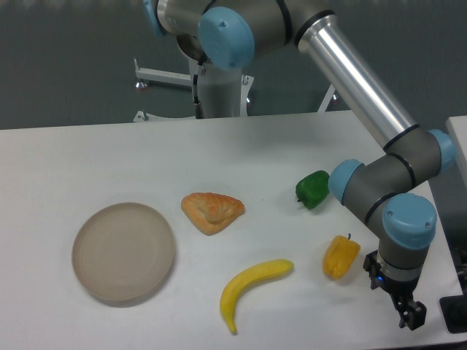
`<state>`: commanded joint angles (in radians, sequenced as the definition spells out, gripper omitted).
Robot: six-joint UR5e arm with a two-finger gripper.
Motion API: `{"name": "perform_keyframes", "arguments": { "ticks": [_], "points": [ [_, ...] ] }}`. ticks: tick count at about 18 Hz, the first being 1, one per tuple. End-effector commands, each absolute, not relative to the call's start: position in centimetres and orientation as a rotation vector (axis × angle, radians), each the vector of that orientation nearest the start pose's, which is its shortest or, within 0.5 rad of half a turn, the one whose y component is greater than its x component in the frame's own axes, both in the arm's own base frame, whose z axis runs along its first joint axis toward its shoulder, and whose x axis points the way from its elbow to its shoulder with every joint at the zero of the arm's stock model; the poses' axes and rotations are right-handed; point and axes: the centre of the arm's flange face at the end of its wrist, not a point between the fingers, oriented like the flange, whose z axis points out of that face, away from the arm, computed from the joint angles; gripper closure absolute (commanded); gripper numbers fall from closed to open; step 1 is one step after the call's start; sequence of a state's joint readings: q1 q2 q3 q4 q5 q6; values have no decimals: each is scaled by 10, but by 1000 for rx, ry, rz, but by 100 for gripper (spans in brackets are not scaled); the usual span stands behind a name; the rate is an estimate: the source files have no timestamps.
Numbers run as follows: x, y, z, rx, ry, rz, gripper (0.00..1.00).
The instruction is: Pick up the green pepper from the table
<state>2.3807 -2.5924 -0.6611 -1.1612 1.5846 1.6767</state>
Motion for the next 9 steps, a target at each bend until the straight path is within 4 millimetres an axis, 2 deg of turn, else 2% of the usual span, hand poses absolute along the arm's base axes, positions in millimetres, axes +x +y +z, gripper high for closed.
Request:
{"name": "perform_keyframes", "arguments": {
  "ticks": [6, 9],
  "points": [
    [-541, 697, 287, -2751, 1263, 450, 0],
    [-535, 697, 287, -2783, 1209, 434, 0]
  ]
}}
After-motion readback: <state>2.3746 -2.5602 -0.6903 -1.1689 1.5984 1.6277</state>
